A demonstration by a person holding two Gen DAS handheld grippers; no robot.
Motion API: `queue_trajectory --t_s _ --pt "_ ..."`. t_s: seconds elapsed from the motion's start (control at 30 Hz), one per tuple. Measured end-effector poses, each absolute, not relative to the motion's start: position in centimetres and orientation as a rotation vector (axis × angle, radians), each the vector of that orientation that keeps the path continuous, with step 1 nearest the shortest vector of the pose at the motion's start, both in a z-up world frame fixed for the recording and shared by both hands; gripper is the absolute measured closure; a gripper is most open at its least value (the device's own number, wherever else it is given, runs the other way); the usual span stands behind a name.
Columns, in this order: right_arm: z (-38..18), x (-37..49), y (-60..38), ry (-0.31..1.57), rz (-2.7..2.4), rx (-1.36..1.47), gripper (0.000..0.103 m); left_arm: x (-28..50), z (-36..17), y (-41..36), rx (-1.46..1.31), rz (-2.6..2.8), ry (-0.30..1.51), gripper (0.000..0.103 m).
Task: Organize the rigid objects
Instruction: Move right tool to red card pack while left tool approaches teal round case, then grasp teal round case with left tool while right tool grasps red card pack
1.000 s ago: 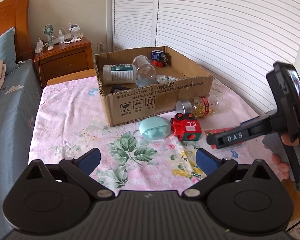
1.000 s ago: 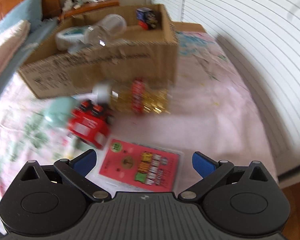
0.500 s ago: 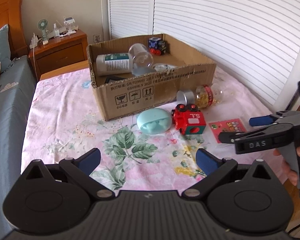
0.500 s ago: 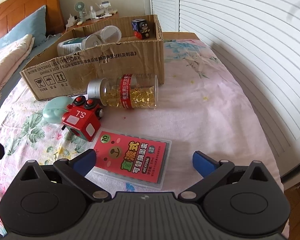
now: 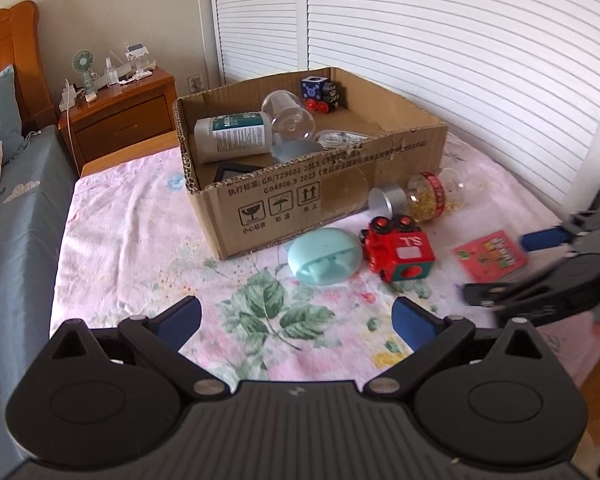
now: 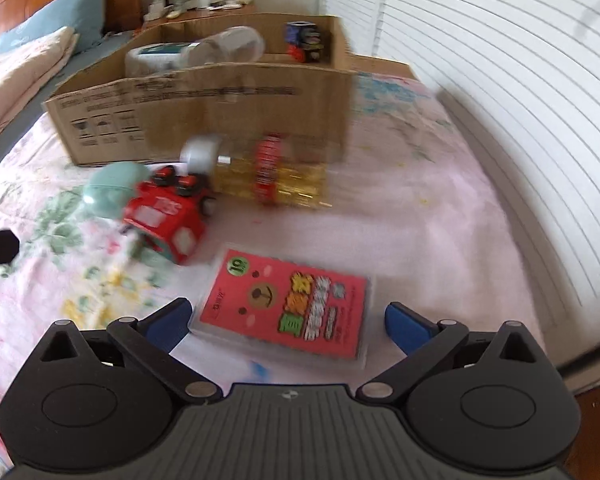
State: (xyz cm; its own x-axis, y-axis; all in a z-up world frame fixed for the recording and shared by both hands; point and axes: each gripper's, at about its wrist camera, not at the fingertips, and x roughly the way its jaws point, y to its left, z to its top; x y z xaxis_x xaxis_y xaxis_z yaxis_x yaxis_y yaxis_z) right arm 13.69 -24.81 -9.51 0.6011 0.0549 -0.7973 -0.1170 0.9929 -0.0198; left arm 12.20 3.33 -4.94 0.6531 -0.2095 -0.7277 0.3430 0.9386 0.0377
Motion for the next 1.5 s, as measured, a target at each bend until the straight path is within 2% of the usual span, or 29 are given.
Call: queue_trajectory --t_s 0.2,0.57,0.83,1.2,1.5 --pt "-9.9 12.9 -25.6 0.877 0.097 -0.071 0.0 15.6 -6.1 2.3 0.18 -0.285 0.792 0.002" --pt "-10.0 12.4 -25.6 0.845 0.092 -0.068 0.0 20.4 -8.5 1.5 -0.029 -0.178 0.899 0.002" --pt "-9.9 12.6 -25.5 0.862 0.092 -0.071 0.0 20.7 -9.1 0.8 -0.067 -0.133 0.9 0.002" --pt "-10.0 12.6 -25.6 0.857 0.097 -0.073 0.0 18.3 -8.7 2.4 0.072 -0.203 0.923 0.001" --pt "-10.0 12.5 -25.5 0.855 0.096 -0.074 0.0 20.0 -9.5 1.8 -0.033 -0.177 0.92 0.001"
